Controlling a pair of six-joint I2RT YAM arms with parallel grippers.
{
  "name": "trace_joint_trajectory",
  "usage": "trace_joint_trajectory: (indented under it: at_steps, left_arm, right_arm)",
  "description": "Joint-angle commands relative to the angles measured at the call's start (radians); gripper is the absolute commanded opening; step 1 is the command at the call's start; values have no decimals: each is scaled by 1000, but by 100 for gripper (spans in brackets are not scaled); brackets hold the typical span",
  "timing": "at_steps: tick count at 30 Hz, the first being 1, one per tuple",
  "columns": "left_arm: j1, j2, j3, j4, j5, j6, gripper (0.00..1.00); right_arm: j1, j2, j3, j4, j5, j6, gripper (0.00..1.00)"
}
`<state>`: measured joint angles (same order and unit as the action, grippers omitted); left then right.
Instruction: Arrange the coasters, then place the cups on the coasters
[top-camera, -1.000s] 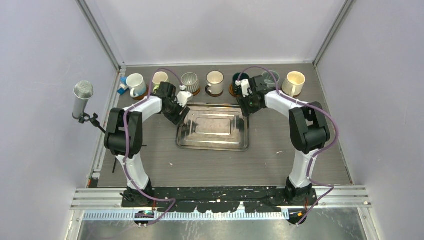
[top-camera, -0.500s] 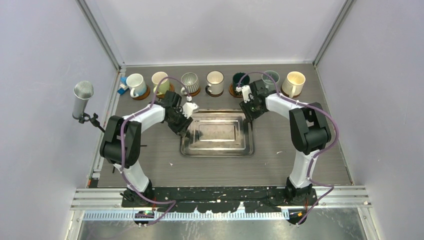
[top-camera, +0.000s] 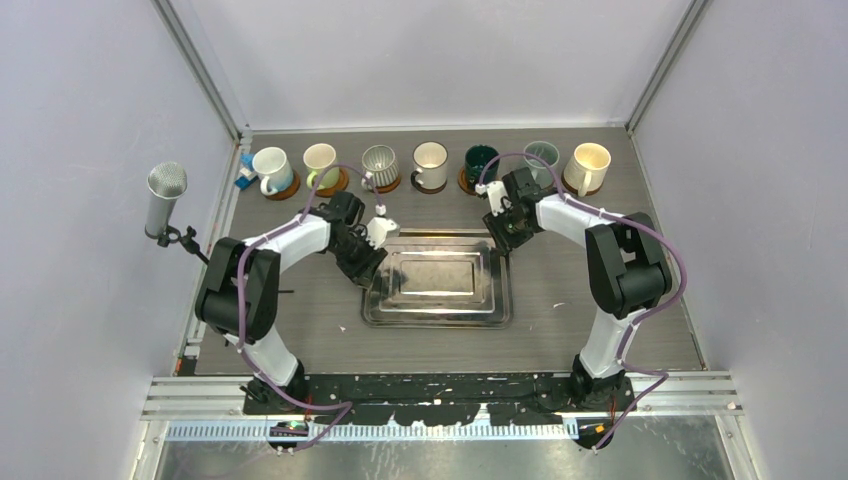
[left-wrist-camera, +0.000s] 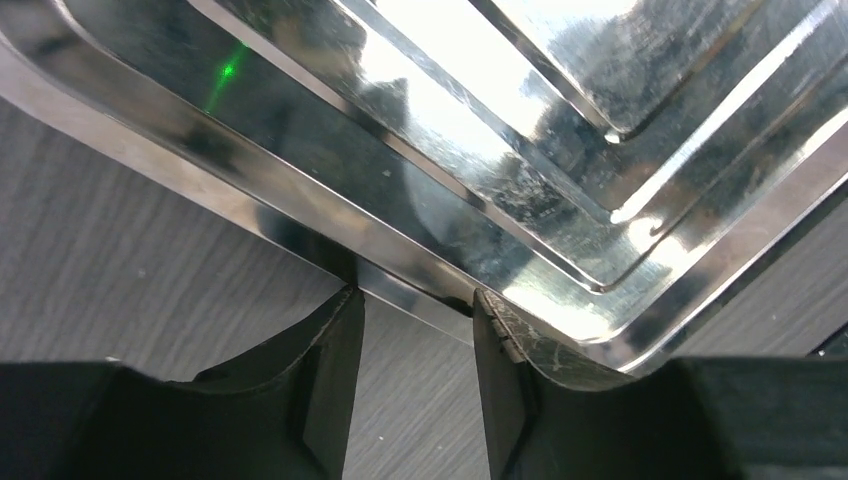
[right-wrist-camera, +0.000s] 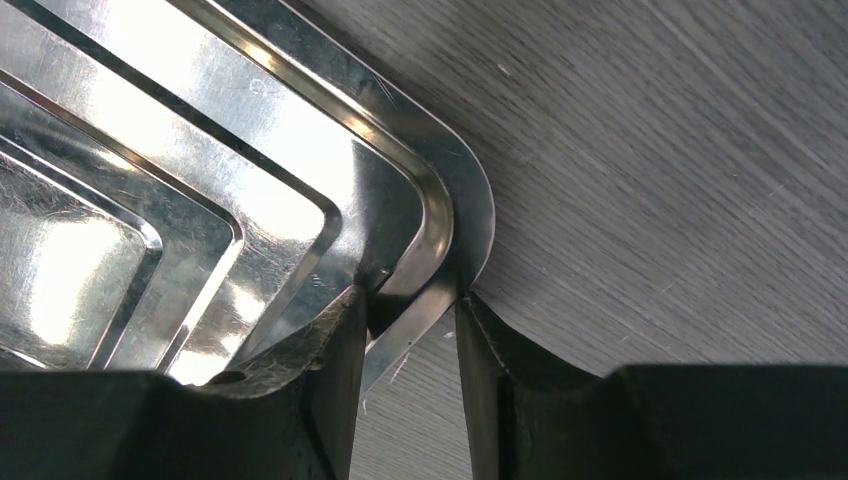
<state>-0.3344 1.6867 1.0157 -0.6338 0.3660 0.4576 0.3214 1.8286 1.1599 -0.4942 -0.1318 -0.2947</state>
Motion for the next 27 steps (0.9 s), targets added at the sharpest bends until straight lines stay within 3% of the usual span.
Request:
trace_joint_trajectory:
  at_steps: [1, 6, 11, 21, 27]
  left_arm:
    - [-8, -55, -16, -56, 62, 28, 47]
    - [-7, -70, -9, -85, 87, 76, 57]
    - [-2, -84, 12, -112, 83, 77, 67]
    - [6, -148, 150, -42, 17, 14, 99]
    - [36, -72, 348, 8, -51, -167, 100]
  right_arm:
    - [3, -21, 32, 5, -6, -20, 43]
    - [3, -13, 50, -10, -23, -32, 44]
    - [2, -63, 46, -18, -15, -20, 54]
    - [-32, -111, 233, -73, -24, 75, 70]
    - [-65, -117, 330, -24, -32, 150, 73]
